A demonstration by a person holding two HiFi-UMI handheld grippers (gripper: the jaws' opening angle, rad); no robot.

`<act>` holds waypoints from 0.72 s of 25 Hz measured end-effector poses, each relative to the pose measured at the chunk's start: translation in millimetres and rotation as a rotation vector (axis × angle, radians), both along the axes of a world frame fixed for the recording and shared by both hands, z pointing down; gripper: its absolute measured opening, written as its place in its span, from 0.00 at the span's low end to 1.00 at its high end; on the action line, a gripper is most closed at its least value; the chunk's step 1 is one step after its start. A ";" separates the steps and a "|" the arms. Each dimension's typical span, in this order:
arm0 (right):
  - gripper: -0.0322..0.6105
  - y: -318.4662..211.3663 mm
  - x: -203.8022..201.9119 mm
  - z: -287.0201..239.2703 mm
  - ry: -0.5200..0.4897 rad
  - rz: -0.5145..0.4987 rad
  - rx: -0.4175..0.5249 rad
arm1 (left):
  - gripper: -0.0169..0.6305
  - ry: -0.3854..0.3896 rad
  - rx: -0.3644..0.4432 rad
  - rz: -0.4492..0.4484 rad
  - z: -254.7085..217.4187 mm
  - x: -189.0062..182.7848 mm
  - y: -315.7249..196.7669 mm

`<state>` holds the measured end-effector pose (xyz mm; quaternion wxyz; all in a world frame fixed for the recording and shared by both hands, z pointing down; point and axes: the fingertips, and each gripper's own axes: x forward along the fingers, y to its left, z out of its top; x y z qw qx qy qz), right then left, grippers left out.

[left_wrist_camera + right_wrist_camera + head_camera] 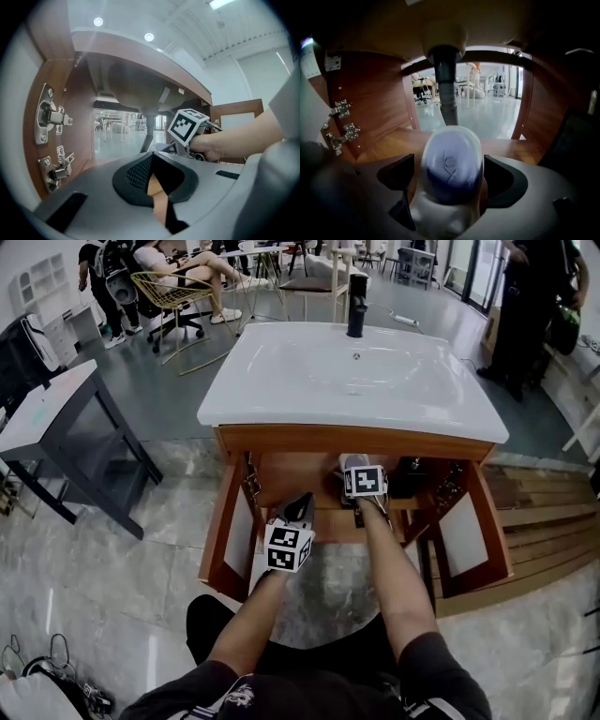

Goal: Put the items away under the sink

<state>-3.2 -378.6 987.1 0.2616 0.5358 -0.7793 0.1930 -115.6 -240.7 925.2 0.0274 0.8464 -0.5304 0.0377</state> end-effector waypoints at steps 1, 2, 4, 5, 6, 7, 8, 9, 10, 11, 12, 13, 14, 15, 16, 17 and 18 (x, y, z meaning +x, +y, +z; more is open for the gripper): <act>0.77 3.8 -1.4 -10.8 -0.007 -0.012 0.041 | 0.04 0.002 0.003 0.001 -1.0 0.4 -0.2; 0.77 9.3 -3.3 -23.0 -0.013 -0.028 0.083 | 0.04 0.007 0.006 0.000 -2.9 0.3 -0.8; 0.77 25.5 -8.4 -49.7 -0.021 -0.067 0.179 | 0.04 0.024 0.013 -0.004 -9.2 -0.8 -2.0; 0.77 36.7 -10.7 -61.7 -0.024 -0.089 0.230 | 0.04 0.032 0.015 -0.006 -12.2 -1.0 -1.3; 0.76 50.1 -12.4 -70.3 -0.029 -0.110 0.275 | 0.04 0.038 0.016 -0.009 -14.0 -0.9 0.9; 0.76 65.4 -14.3 -74.5 -0.039 -0.131 0.308 | 0.04 0.041 0.017 -0.013 -14.2 -1.3 4.6; 0.76 81.5 -16.6 -76.1 -0.055 -0.150 0.329 | 0.04 0.044 0.016 -0.018 -13.4 -2.3 8.9; 0.76 96.5 -18.4 -77.8 -0.077 -0.161 0.347 | 0.04 0.049 0.017 -0.024 -12.6 -3.4 12.6; 0.75 109.0 -18.3 -81.7 -0.104 -0.161 0.374 | 0.04 0.055 0.021 -0.025 -12.8 -3.7 14.9; 0.65 119.2 -16.1 -88.2 -0.130 -0.150 0.413 | 0.04 0.063 0.032 -0.016 -14.6 -2.6 16.4; 0.48 128.7 -13.6 -96.4 -0.150 -0.137 0.457 | 0.04 0.069 0.053 0.004 -18.0 0.2 18.5; 0.36 137.9 -12.1 -104.8 -0.157 -0.130 0.499 | 0.04 0.074 0.079 0.035 -22.4 4.2 21.9; 0.29 146.2 -11.4 -112.5 -0.152 -0.129 0.534 | 0.04 0.076 0.104 0.067 -27.5 8.4 26.2; 0.23 152.7 -10.9 -119.8 -0.137 -0.130 0.558 | 0.04 0.075 0.119 0.091 -33.8 11.9 30.6; 0.15 158.2 -11.1 -127.9 -0.119 -0.134 0.568 | 0.04 0.078 0.126 0.105 -41.8 14.0 35.0; 0.11 163.6 -12.0 -137.2 -0.107 -0.141 0.569 | 0.04 0.086 0.125 0.109 -52.1 14.6 40.0; 0.09 169.4 -13.6 -147.8 -0.105 -0.149 0.566 | 0.04 0.098 0.120 0.106 -64.5 13.8 46.1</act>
